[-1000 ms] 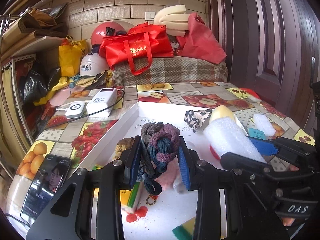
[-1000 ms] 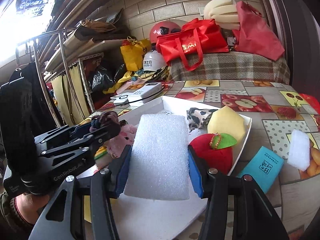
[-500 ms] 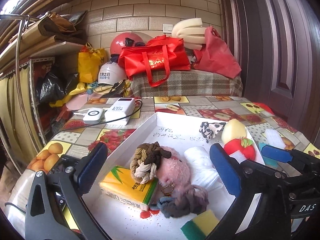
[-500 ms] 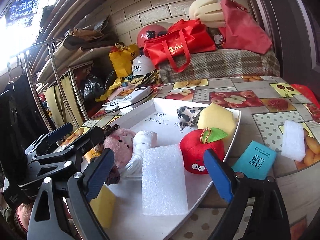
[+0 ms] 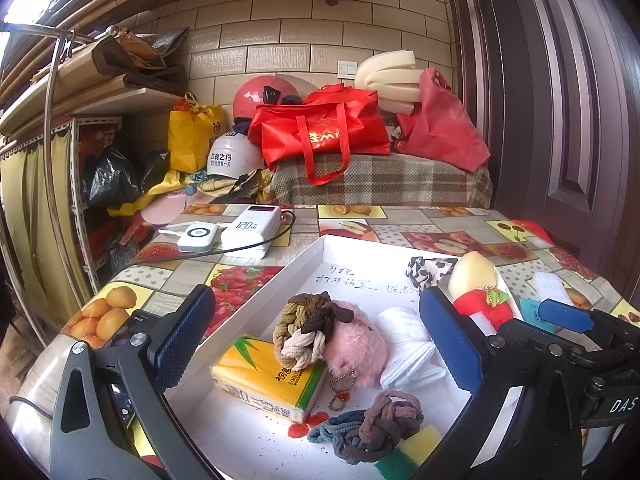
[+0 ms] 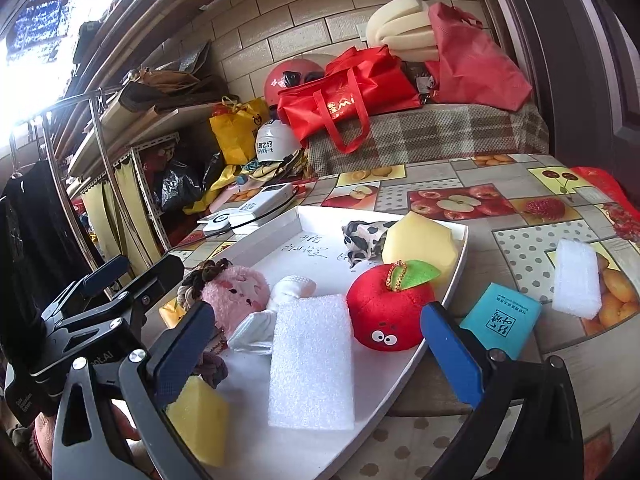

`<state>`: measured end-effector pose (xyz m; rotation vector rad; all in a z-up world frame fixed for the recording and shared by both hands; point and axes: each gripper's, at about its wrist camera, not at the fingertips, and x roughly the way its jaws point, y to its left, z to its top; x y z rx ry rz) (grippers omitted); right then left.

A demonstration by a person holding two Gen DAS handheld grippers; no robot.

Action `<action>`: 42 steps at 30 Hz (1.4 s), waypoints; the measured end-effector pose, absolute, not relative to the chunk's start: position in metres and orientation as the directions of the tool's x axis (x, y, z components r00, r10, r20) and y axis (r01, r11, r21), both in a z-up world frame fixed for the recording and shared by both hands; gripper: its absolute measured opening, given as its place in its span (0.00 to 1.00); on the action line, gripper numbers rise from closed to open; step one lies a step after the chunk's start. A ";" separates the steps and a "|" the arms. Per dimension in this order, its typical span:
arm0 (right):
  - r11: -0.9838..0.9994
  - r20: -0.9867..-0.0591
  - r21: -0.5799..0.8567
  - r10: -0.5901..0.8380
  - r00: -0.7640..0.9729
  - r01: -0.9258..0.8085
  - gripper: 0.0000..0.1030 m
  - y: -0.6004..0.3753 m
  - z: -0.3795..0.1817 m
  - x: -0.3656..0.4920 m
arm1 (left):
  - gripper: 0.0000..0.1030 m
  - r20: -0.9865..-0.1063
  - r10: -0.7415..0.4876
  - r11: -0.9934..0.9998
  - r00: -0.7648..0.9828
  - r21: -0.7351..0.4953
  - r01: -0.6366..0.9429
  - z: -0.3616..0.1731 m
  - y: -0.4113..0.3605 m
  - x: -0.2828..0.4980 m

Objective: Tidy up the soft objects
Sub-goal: 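Open both tools to drop the foam pad and rope into the tray, then move the right tool to the blue tissue pack while the left tool approaches the second foam pad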

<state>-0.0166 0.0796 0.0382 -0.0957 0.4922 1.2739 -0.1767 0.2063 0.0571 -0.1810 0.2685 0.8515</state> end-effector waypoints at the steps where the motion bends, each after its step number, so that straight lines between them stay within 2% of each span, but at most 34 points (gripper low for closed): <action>1: 0.306 -0.402 0.202 0.892 0.206 -0.931 1.00 0.079 0.039 -0.016 | 1.00 -0.304 0.716 0.647 0.628 -0.049 -0.761 0.057 0.206 -0.177; 13: 0.348 -0.365 0.284 0.901 0.234 -0.893 1.00 0.063 0.038 -0.002 | 1.00 -0.304 0.715 0.648 0.630 -0.052 -0.760 0.057 0.207 -0.177; 22: 0.539 -0.440 0.339 0.815 0.377 -0.771 1.00 0.000 0.033 0.073 | 1.00 -0.308 0.710 0.653 0.634 -0.049 -0.755 0.058 0.204 -0.174; 25: 0.559 -0.515 0.271 0.772 0.373 -0.783 1.00 -0.007 0.031 0.093 | 1.00 -0.307 0.709 0.654 0.634 -0.050 -0.755 0.059 0.204 -0.173; 31: 0.386 -0.625 0.027 0.726 0.285 -0.922 1.00 0.029 0.024 0.060 | 1.00 -0.307 0.708 0.655 0.636 -0.051 -0.754 0.059 0.204 -0.173; 36: 0.279 -0.608 -0.238 0.704 0.366 -0.930 1.00 0.061 0.022 0.033 | 1.00 -0.309 0.706 0.657 0.638 -0.053 -0.752 0.059 0.203 -0.170; 42: 0.161 -0.712 -0.197 0.654 0.254 -0.967 1.00 0.091 0.010 0.059 | 1.00 -0.306 0.707 0.656 0.638 -0.053 -0.753 0.059 0.202 -0.171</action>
